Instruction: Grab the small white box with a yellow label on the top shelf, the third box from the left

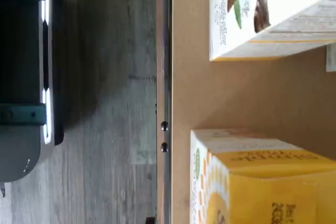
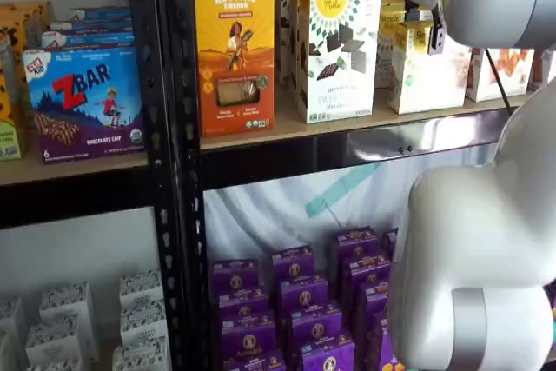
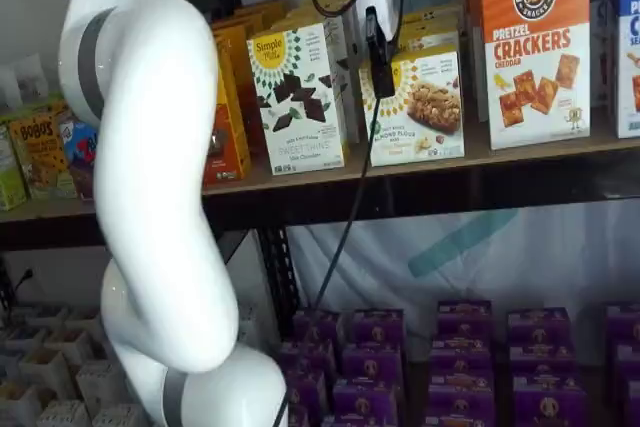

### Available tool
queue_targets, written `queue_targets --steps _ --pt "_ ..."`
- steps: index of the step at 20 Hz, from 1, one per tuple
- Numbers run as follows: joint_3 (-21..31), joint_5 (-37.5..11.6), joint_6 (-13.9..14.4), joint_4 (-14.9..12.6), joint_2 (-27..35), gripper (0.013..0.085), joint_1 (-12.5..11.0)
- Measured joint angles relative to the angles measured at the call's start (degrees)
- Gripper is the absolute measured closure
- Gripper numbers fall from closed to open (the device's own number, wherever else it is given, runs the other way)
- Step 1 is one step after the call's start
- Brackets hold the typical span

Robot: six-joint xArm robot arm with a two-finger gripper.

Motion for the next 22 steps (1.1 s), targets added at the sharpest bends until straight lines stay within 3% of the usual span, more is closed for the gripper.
queue_targets --steps 5,8,13,17,21,22 --pt "0.08 -0.22 -0.27 0.36 -0.08 0.037 -0.31" --pt "0.18 -0.39 -0.36 0.32 -0.13 0.037 -0.4" --pt "0.52 -0.86 -0.4 0.81 -0.34 0.049 -0.48" --pt "0.63 -1.17 -0.39 1.22 -0.43 0.049 -0.51" --pt "0.54 -1.35 -0.29 1.53 -0.44 0.061 -0.45" --pt "0.46 -1.27 -0.24 1.54 -0.39 0.061 -0.41"
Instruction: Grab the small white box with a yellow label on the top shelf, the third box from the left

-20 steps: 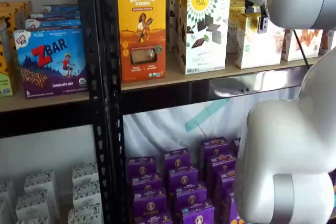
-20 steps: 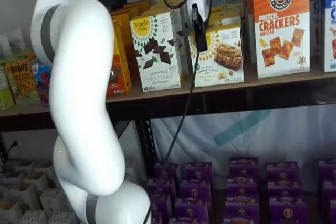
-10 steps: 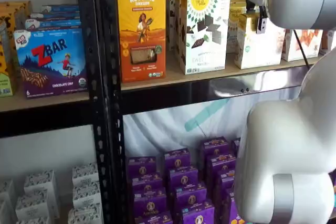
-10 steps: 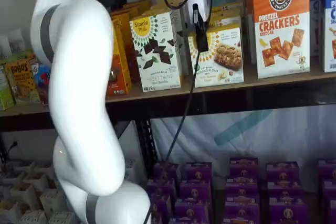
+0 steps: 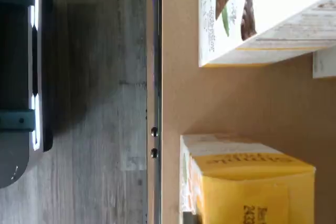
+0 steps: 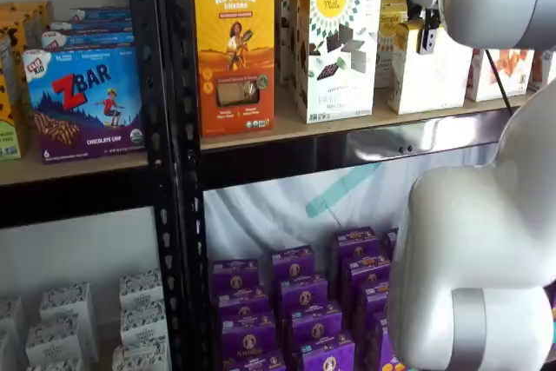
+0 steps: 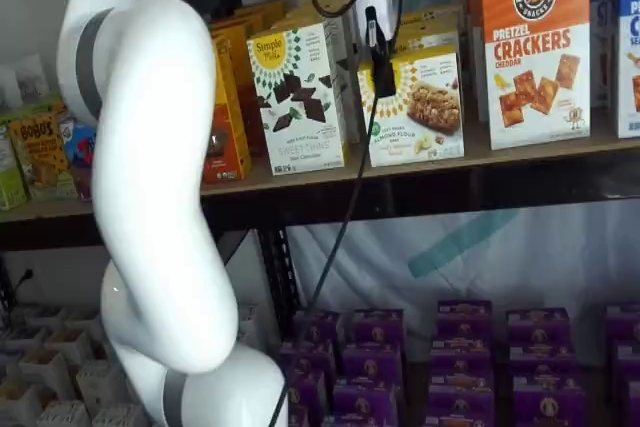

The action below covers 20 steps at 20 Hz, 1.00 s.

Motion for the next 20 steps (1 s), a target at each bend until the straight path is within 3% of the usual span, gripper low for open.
queue_targets --steps 11,13,20 --pt "-0.12 1.05 0.17 0.3 -0.23 0.061 0.1" --pt "-0.6 1.99 -0.1 0.61 -0.23 0.065 -0.26" --pt "-2.47 6.93 -1.27 1.91 -1.45 0.065 -1.86"
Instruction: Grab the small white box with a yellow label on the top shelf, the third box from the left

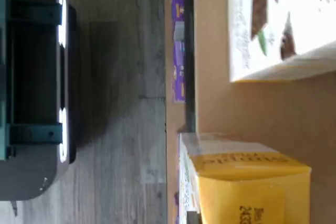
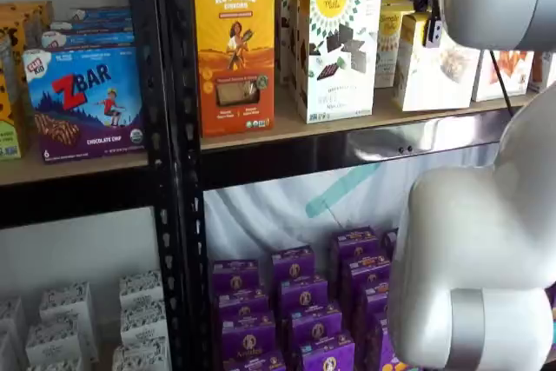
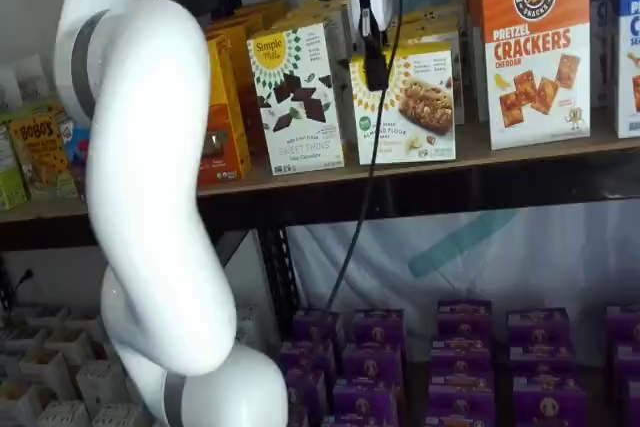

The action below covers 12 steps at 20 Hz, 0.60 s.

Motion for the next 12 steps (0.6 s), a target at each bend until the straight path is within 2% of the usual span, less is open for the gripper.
queue_targets --steps 12 --pt "6.31 8.44 -1.73 -0.53 -11.55 0.065 -1.86"
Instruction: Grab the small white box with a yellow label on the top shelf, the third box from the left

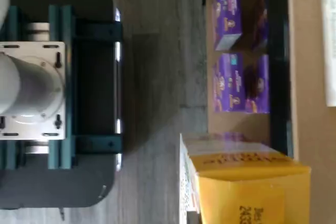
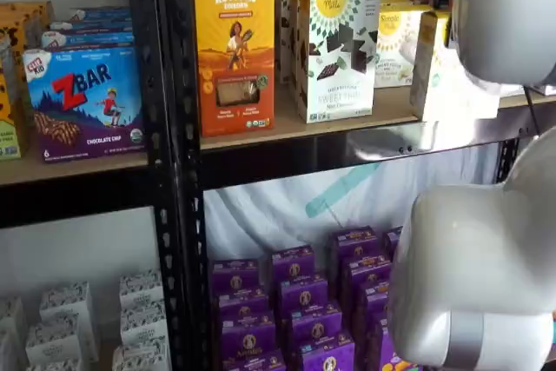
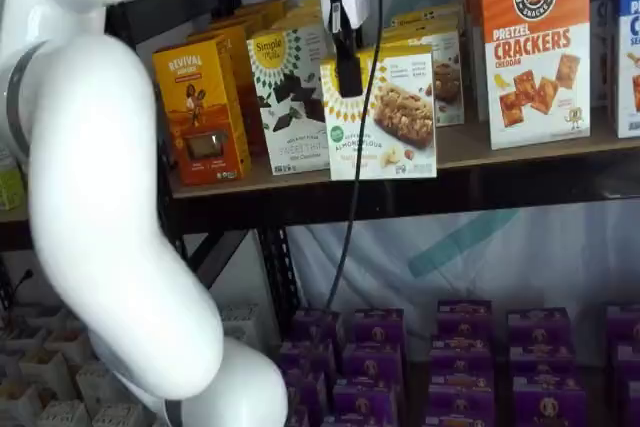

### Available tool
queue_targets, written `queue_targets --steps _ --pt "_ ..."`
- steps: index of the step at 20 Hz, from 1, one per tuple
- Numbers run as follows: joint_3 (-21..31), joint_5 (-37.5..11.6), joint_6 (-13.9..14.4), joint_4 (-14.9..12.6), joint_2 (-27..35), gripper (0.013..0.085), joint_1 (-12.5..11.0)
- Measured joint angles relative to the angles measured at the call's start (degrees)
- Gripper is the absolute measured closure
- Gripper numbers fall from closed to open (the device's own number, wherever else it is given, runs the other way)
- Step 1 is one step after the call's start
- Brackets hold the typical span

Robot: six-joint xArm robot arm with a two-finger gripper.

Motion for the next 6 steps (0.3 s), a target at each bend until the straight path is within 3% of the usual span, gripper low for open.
queue_targets --steps 6 --pt "2.72 2.65 -1.07 -0.74 -3.87 0.065 -0.88"
